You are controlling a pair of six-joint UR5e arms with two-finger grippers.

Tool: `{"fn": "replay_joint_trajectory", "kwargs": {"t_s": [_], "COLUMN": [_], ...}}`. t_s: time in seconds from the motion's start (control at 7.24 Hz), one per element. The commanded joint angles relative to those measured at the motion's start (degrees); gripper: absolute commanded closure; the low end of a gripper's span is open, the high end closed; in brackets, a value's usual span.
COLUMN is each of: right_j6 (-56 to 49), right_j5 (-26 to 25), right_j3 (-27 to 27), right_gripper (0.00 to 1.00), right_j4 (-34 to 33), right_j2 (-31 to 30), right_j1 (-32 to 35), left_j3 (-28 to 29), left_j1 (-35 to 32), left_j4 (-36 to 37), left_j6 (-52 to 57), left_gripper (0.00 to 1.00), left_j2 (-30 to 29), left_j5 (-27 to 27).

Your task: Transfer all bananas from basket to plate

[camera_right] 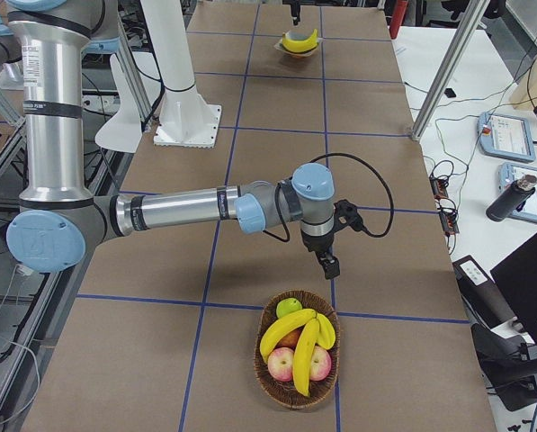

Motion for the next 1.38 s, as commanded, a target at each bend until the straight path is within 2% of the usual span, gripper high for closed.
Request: {"fn": "replay_joint_trajectory", "kwargs": {"t_s": [0.0, 0.14, 0.28, 0.69, 0.83, 0.97, 1.24], "right_j6": [-3.63, -2.15, 0.39, 3.31, 3.32, 3.32, 3.41], "right_j5": [-0.46, -0.47, -0.47, -0.29, -0.9, -3.69, -5.12], "right_j3": [-7.52, -14.72, -15.75, -11.73, -12.24, -12.33, -12.24], "right_gripper": [0.0, 0.0, 0.0, 0.02, 0.02, 0.03, 0.04], "right_j4": [10.34, 19.4, 22.45, 23.18, 25.18, 25.29, 25.38], "right_j2": [-3.96, -3.8, -4.84, -11.77, -12.31, -12.23, -11.88], "right_j1": [0.96, 0.96, 0.96, 0.96, 0.87, 0.17, -2.02], "left_j3": [-1.17, -1.17, -1.26, -1.61, -1.61, -1.7, -1.61], "left_j1": [-0.33, -0.33, -0.42, -0.6, -0.6, -0.6, -0.68], "left_j4": [-0.03, -0.12, -0.29, -1.17, -1.17, -1.17, -1.26], "left_j6": [0.0, 0.0, 0.0, 0.0, 0.0, 0.0, 0.0], "left_gripper": [0.0, 0.0, 0.0, 0.0, 0.0, 0.0, 0.0], "left_j2": [0.53, 0.53, 0.79, 1.23, 1.23, 1.23, 1.23], "left_j5": [-0.18, -0.18, -0.18, -0.18, -0.18, -0.09, -0.09]}}
